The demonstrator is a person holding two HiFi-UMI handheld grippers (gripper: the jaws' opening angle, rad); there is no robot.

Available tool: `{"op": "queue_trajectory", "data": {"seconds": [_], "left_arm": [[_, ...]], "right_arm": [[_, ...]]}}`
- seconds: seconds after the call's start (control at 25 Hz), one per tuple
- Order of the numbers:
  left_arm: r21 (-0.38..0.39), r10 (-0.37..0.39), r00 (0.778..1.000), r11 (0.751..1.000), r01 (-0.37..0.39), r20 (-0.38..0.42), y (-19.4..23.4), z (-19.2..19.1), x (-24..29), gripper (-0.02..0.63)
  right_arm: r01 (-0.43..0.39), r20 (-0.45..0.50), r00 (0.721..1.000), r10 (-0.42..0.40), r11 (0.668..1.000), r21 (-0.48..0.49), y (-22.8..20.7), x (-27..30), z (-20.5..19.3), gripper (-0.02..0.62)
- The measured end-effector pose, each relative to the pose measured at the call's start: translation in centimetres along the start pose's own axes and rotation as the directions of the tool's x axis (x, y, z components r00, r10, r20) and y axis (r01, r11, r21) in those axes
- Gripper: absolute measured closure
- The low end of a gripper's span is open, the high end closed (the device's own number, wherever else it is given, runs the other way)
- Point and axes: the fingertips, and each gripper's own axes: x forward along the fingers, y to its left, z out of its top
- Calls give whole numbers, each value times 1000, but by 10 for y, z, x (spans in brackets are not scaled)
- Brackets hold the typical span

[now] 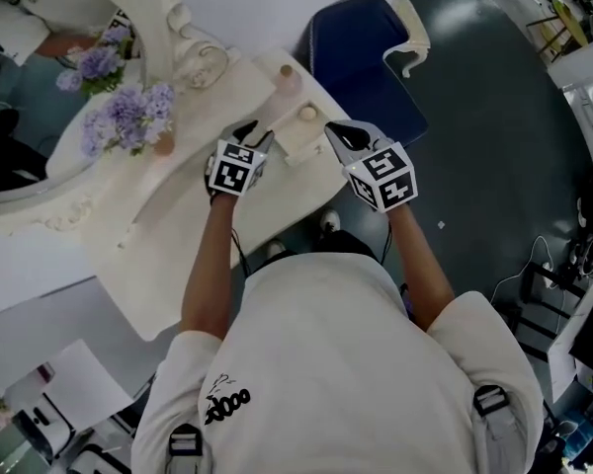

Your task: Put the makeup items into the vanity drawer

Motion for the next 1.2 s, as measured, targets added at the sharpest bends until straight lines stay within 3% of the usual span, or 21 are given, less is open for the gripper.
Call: {"op": "queue_trajectory", "data": {"seconds": [0.28, 0.52, 0.76, 0.92, 1.12, 1.2], "left_arm": [[-87, 46, 998, 995, -50, -48, 22, -82, -54, 437], [-154, -10, 993, 988, -8, -115, 22, -138, -66, 437], [-27, -61, 983, 998, 58, -175, 17, -172, -49, 434], [-26, -120, 958, 993, 117, -261, 10, -210, -39, 438], [-45, -149, 960, 989, 142, -238, 9, -219, -36, 479], [-23, -151, 960, 988, 150, -235, 5, -219, -36, 527]], "right_arm": [[-11, -9, 1000, 11, 1000, -5, 63, 6, -10, 592], [-3, -18, 1000, 3, 1000, -6, 101, 4, -17, 592], [30, -43, 999, -33, 998, -50, 127, -4, -26, 592], [71, -50, 996, -73, 997, -39, 140, -11, -33, 592], [107, -70, 992, -106, 994, 7, 157, -18, -54, 592], [114, -82, 990, -112, 993, 18, 164, -22, -63, 592]]}}
